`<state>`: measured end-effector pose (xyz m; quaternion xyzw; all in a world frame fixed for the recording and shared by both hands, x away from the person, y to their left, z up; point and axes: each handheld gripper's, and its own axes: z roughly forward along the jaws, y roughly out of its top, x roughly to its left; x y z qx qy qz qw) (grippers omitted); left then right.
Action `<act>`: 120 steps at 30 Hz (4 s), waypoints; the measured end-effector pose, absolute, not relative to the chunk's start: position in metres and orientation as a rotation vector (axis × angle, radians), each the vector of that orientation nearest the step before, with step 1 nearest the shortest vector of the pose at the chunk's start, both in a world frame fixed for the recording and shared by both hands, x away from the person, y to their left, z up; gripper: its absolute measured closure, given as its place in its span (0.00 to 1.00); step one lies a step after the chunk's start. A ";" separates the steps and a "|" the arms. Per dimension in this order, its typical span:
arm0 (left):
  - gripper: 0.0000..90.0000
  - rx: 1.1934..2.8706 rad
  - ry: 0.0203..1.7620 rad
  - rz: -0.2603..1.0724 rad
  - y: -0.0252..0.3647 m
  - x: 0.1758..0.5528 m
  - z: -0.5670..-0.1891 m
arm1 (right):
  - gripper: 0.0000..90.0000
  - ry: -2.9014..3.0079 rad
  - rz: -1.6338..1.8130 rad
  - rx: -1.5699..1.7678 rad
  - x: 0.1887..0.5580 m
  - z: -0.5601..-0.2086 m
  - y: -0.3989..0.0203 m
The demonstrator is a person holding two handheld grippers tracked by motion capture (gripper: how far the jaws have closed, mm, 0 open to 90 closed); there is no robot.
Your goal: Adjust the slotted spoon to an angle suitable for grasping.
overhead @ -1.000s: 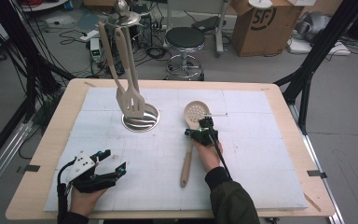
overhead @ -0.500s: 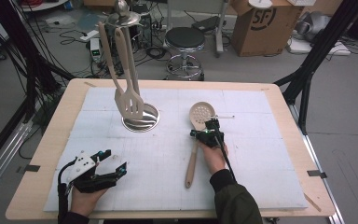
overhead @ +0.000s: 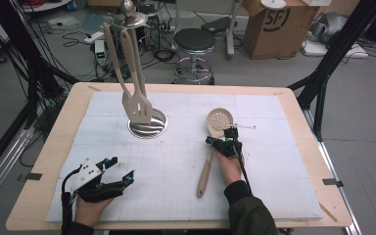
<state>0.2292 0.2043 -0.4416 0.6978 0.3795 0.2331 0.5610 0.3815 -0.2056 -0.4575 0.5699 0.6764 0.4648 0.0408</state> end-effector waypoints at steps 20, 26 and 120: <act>0.25 1.642 0.889 0.552 0.202 0.230 -0.440 | 1.00 2.129 1.561 1.625 0.332 -0.435 -0.220; 0.25 1.647 0.881 0.543 0.200 0.230 -0.440 | 1.00 2.156 1.559 1.620 0.311 -0.443 -0.226; 0.26 1.696 0.857 0.566 0.188 0.235 -0.442 | 1.00 2.478 1.518 1.463 0.282 -0.463 -0.155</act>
